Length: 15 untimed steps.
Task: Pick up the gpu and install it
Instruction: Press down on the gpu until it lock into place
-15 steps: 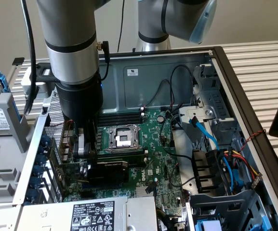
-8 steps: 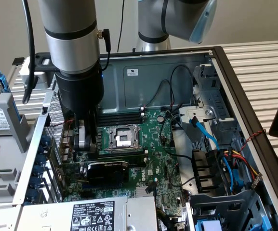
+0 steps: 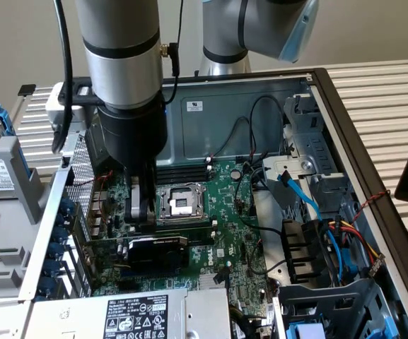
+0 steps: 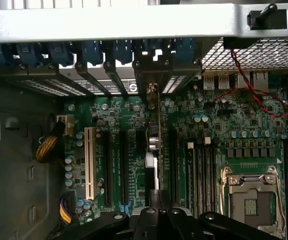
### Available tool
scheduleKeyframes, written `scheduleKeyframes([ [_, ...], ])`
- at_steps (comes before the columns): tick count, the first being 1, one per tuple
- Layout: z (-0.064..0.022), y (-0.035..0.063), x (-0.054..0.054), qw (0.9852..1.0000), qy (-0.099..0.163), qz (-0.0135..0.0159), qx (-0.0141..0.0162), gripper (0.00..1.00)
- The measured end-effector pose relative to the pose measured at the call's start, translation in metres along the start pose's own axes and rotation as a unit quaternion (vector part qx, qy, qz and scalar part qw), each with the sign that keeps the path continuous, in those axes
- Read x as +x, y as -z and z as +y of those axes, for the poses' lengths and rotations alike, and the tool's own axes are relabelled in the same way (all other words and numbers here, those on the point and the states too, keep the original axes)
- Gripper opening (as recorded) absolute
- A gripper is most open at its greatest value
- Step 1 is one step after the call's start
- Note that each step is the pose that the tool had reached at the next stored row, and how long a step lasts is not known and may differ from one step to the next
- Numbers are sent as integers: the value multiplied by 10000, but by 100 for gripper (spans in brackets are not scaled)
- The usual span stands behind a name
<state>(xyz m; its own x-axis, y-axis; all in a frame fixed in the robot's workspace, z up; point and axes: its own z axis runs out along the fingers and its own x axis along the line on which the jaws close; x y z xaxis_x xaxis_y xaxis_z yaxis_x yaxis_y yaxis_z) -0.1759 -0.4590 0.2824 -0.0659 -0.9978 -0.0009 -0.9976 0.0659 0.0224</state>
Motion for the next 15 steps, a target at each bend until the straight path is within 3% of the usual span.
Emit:
scheduleKeyframes([
  [3,-1,-20,4,10000,-1,-9,-1,11],
  [6,0,-49,4,10000,0,-44,-9,11],
  [10,7,-72,5,10000,-2,-64,-53,11],
  [15,9,-114,5,9999,-4,-96,-80,11],
])
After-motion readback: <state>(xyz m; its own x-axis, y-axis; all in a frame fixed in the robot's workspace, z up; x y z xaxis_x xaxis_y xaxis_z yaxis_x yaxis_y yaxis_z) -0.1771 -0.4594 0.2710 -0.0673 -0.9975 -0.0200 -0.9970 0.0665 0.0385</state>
